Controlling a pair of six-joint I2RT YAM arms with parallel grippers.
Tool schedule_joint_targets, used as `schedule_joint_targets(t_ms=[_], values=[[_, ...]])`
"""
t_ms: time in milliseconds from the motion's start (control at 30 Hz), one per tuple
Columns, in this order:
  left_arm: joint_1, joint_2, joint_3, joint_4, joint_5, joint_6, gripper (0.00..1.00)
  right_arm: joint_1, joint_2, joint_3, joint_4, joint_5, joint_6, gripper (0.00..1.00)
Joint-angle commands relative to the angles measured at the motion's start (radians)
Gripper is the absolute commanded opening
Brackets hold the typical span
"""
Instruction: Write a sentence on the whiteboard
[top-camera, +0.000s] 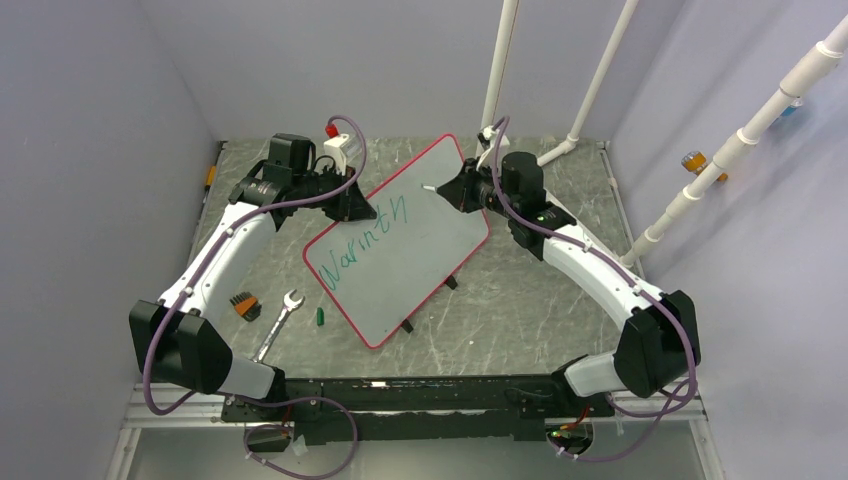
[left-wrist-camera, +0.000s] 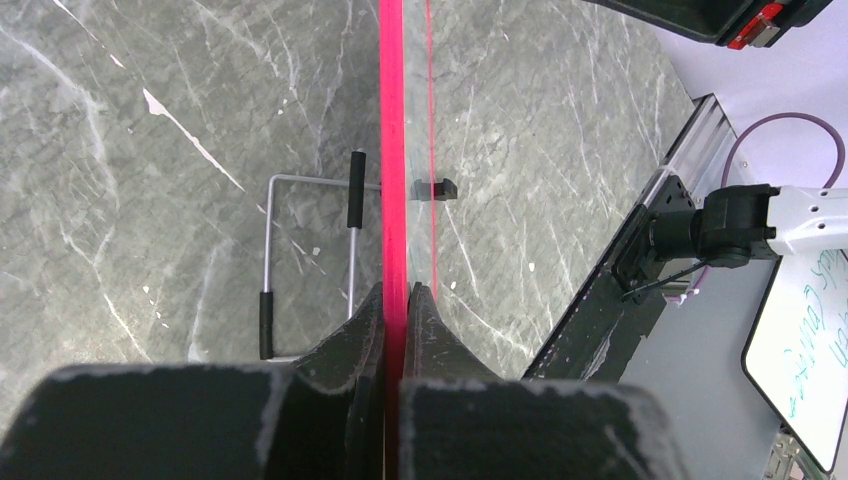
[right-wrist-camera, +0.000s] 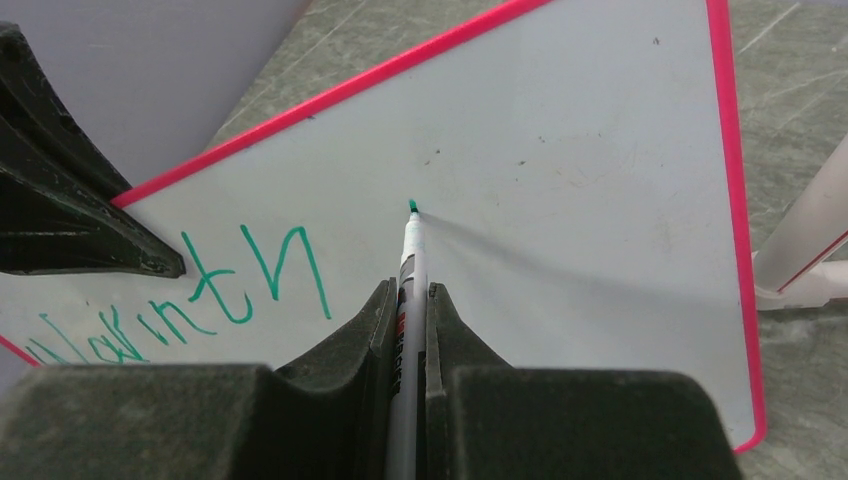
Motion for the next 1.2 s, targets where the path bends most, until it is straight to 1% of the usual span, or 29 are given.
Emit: schedule_joint_targets(t_ms=[0, 167, 433, 667, 1167], values=[[-0.037, -0.001, -0.024, 0.002, -0.043, 0.129, 0.0, -0.004, -0.008, -0.035, 0.003, -0.014, -0.018, 0.0], [-0.037, -0.002, -0.024, 0.001, -0.042, 0.13, 0.0, -0.004, -0.017, -0.045, -0.017, -0.02, -0.014, 0.0], [-0.037, -0.003, -0.024, 0.002, -0.044, 0.129, 0.0, -0.005, -0.068, -0.002, -0.077, -0.031, -0.006, 0.0], [-0.037, -0.005, -0.024, 0.002, -0.041, 0.13, 0.0, -0.004, -0.101, 0.026, -0.04, -0.03, 0.02, 0.0], [-0.037, -0.007, -0.027, 0.0, -0.041, 0.131, 0.0, -0.004, 0.043, 0.132, 0.052, -0.034, 0.073, 0.0]])
